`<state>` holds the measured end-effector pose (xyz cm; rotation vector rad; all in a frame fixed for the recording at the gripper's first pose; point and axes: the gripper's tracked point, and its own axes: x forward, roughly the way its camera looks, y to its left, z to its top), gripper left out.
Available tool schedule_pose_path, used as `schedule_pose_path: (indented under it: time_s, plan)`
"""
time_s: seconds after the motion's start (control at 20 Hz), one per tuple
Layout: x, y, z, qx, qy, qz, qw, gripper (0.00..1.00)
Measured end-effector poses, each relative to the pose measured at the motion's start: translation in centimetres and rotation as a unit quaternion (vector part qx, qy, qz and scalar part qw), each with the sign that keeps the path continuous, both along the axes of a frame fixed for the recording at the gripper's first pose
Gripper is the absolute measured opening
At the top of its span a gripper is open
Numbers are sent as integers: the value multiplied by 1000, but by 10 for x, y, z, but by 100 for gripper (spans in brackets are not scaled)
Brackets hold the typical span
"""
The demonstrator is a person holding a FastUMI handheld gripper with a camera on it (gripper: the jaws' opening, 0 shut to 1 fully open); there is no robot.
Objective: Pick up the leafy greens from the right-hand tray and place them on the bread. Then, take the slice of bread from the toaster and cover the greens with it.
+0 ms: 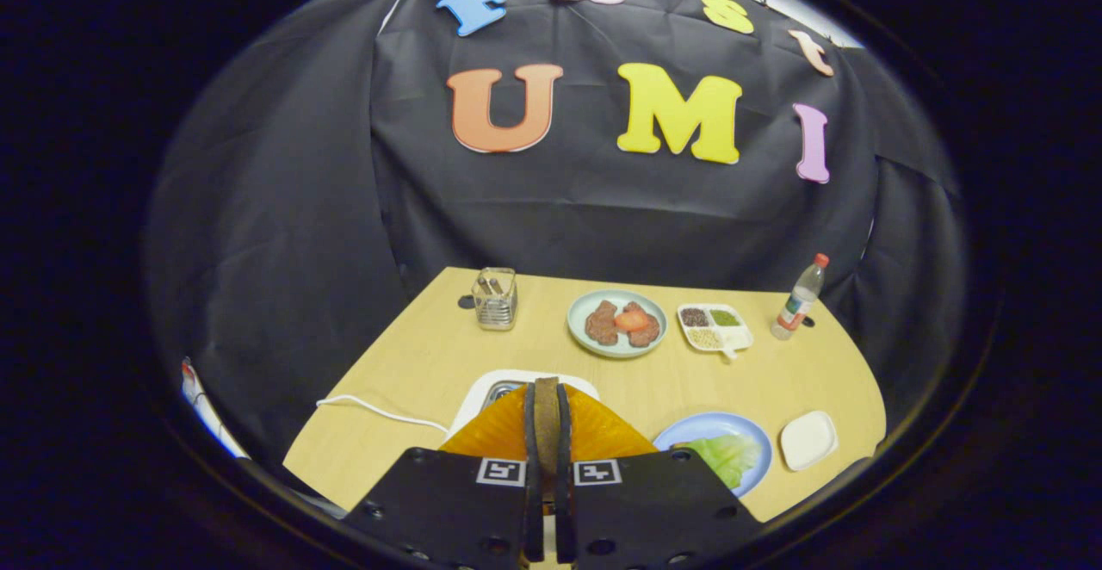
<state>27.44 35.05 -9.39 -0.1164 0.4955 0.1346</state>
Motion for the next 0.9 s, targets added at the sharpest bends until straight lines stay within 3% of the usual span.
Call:
schedule_pose_path:
  time_s: [0.4,0.65,0.9]
  plan:
    - [-17,-36,93,0,-82,-8,997,6]
    - [-10,-83,60,-15,-70,-33,997,6]
    - [5,-123,-16,-32,-32,-49,998,5]
